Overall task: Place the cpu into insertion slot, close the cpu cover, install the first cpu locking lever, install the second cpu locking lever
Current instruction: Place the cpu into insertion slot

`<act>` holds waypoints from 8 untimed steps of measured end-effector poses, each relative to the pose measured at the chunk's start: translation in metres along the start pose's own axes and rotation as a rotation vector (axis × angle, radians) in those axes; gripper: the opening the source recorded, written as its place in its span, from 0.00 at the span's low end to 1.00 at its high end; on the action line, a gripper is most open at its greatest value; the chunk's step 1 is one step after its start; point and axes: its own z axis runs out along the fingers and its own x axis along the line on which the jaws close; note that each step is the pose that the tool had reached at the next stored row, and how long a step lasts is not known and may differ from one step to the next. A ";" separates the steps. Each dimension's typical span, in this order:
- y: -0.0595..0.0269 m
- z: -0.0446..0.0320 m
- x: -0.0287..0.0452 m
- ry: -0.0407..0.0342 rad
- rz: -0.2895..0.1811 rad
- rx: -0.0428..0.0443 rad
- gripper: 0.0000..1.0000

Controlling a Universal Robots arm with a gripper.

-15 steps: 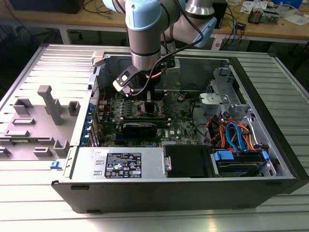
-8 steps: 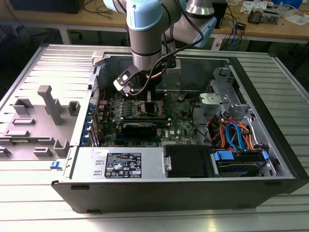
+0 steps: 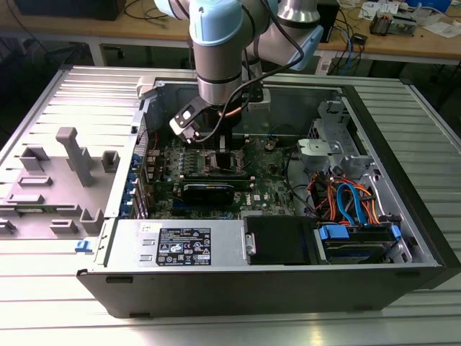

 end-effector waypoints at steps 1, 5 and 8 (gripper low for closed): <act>0.0000 0.0000 0.0000 0.0000 0.000 0.0000 0.55; 0.0000 0.0000 0.0000 -0.0001 0.000 0.0000 0.55; 0.0001 0.0000 -0.0001 -0.0006 0.000 -0.0003 0.55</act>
